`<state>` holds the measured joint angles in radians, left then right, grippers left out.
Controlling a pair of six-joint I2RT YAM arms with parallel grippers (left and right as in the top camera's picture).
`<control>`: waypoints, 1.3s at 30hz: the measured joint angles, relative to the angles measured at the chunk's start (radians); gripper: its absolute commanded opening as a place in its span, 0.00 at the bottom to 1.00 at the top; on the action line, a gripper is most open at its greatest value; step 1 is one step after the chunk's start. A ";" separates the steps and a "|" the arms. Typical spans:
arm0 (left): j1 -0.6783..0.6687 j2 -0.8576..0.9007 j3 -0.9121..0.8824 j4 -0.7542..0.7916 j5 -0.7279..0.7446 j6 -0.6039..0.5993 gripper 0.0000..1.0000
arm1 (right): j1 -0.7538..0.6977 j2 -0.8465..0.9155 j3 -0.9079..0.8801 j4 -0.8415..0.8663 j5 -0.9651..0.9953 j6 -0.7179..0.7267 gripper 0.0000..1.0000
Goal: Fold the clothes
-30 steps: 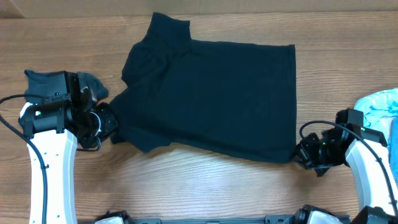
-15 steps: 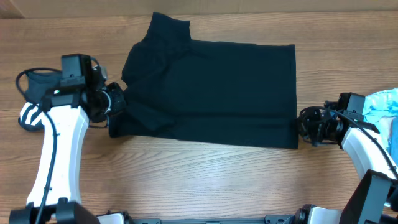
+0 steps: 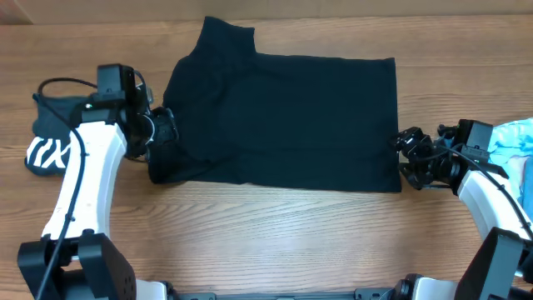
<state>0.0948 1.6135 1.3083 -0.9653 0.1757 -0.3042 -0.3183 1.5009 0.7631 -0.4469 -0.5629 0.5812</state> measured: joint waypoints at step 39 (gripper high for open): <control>-0.178 0.479 0.599 -0.524 0.107 0.185 0.50 | 0.153 0.349 0.581 -0.726 0.056 -0.314 0.08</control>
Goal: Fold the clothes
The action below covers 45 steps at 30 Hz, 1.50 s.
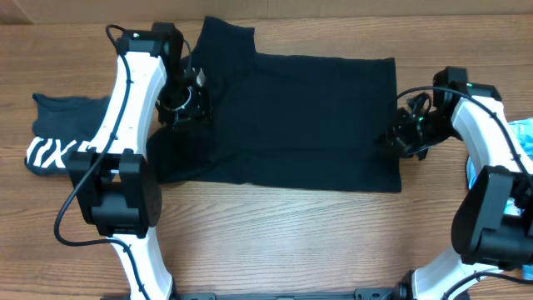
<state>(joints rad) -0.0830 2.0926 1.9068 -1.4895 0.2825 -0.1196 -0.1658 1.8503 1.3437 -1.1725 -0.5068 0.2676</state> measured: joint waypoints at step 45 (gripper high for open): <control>-0.034 -0.471 -0.273 0.216 -0.132 -0.212 0.56 | -0.017 -0.423 -0.223 0.213 0.011 0.103 0.66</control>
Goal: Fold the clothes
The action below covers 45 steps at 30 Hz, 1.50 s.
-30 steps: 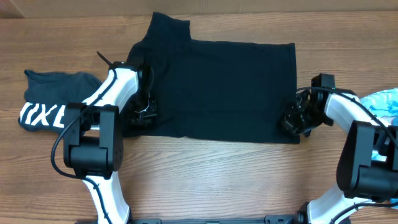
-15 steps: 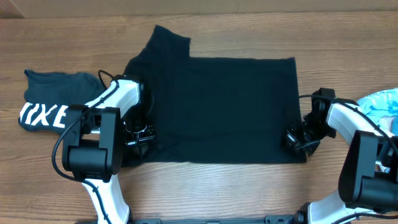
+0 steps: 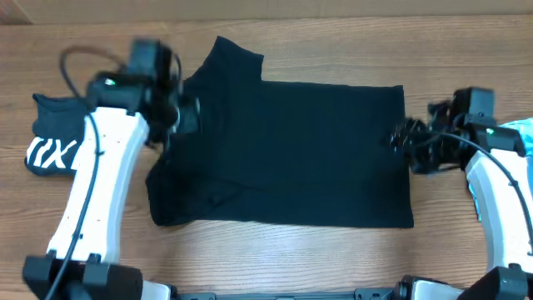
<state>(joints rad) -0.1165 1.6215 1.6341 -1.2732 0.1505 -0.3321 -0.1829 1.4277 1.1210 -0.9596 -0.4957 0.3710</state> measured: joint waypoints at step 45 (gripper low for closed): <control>-0.065 0.966 0.510 0.828 -0.206 0.182 0.05 | 0.000 0.395 0.115 0.183 -0.233 -0.107 0.57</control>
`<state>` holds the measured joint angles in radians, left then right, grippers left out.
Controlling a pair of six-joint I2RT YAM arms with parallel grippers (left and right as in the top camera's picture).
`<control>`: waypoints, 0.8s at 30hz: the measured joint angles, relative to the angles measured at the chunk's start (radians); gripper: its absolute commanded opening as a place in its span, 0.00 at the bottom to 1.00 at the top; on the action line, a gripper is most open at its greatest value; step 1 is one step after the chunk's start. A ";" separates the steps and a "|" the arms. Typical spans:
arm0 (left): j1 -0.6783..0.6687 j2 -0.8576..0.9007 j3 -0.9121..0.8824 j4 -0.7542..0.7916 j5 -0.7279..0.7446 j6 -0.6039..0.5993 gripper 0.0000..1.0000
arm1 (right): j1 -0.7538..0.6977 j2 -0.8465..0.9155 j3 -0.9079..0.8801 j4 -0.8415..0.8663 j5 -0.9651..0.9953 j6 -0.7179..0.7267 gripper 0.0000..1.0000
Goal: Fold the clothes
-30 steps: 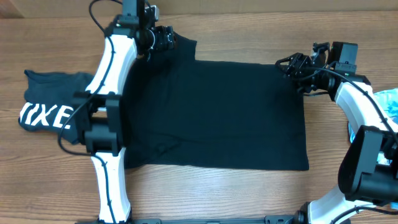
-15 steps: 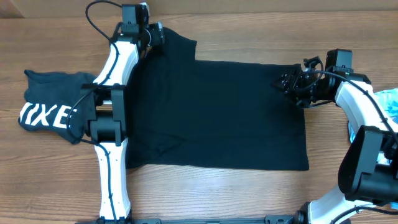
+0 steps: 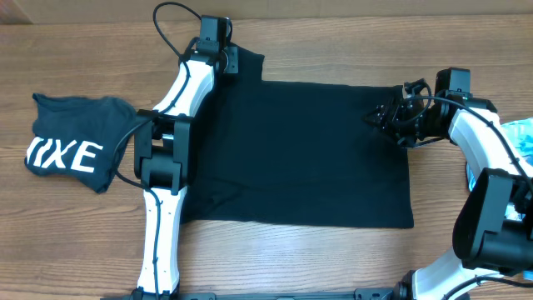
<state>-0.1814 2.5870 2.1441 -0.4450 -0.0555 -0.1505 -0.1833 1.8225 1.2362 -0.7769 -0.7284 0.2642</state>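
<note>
A black garment (image 3: pixel 300 154) lies spread flat across the middle of the table, with one flap sticking out at its far left corner. My left gripper (image 3: pixel 239 60) reaches to that flap at the far edge; the overhead view does not show how its jaws stand. Over the cloth near the garment's far right corner, just inside the right edge, sits my right gripper (image 3: pixel 381 118). Its fingers are too dark against the cloth to read. The left arm hides the garment's left edge.
A folded dark garment with white letters (image 3: pixel 71 148) lies at the left of the table. A light blue cloth (image 3: pixel 521 133) shows at the right edge. The wooden table (image 3: pixel 291 258) is bare along the front.
My left gripper has gone from the garment's left edge to its far left flap. My right gripper has moved from just off the right edge to over the cloth. The garment itself lies much as before.
At first both grippers were low at the garment's left and right edges. Then the left one was on the upper left cloth, the right at the right edge. After that the garment lay slightly further right and flatter. Now both grippers are at its far corners.
</note>
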 measured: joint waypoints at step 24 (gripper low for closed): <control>-0.051 0.033 0.606 -0.864 0.040 0.044 0.04 | -0.108 0.434 0.456 0.189 0.102 0.160 0.54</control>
<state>-0.2329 2.6202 2.7502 -1.3094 -0.0154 -0.1066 -0.2909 2.2566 1.6920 -0.5880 -0.6266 0.4244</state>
